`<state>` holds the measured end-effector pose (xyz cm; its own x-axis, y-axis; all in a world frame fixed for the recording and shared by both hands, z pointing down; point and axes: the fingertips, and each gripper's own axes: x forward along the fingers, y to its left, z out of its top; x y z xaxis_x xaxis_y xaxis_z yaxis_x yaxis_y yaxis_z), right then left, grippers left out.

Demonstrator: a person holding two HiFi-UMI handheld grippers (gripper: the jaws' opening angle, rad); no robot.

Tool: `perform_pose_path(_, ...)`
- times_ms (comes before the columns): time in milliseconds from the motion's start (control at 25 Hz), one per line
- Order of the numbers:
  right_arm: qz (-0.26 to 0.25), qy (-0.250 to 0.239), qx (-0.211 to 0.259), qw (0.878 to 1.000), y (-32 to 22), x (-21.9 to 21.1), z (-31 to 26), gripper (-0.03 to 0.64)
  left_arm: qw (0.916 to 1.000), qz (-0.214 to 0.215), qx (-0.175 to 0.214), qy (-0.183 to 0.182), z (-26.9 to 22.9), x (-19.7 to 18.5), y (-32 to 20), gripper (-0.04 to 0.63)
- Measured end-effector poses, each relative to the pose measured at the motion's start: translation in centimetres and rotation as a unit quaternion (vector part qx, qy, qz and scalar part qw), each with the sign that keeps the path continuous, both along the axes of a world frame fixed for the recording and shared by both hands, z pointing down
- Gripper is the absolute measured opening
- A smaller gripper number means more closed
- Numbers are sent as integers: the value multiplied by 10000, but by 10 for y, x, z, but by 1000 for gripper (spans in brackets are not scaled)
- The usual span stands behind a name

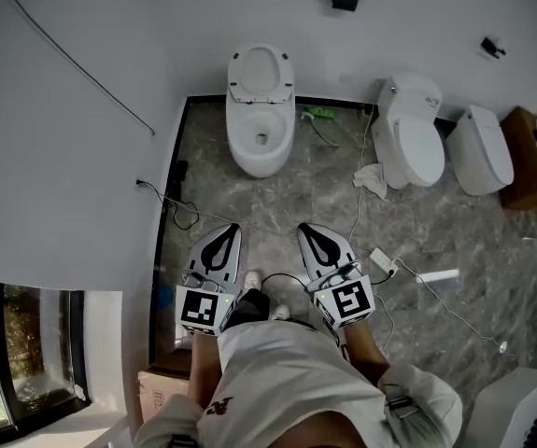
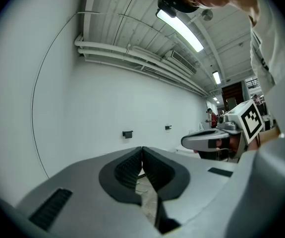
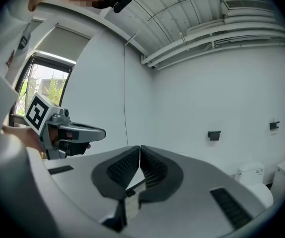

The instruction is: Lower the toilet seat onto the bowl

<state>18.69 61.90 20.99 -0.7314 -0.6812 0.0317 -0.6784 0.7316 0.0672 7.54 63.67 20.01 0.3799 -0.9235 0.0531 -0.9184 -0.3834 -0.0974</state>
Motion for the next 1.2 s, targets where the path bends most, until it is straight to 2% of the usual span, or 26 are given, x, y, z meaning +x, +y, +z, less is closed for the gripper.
perform_pose_path(280, 247, 38, -171, 9995, -42, -18, 5, 23, 9999, 133, -48, 53, 2, -26, -44, 25)
perform_pose_path(760, 591, 300, -302, 9973, -108, -82, 16, 23, 9993, 327, -143, 117, 9, -94, -115, 25)
perform_pose_path(1200, 818, 320, -304, 9957, -143, -105, 19, 21, 9976, 648, -181, 178, 13, -112, -153, 24)
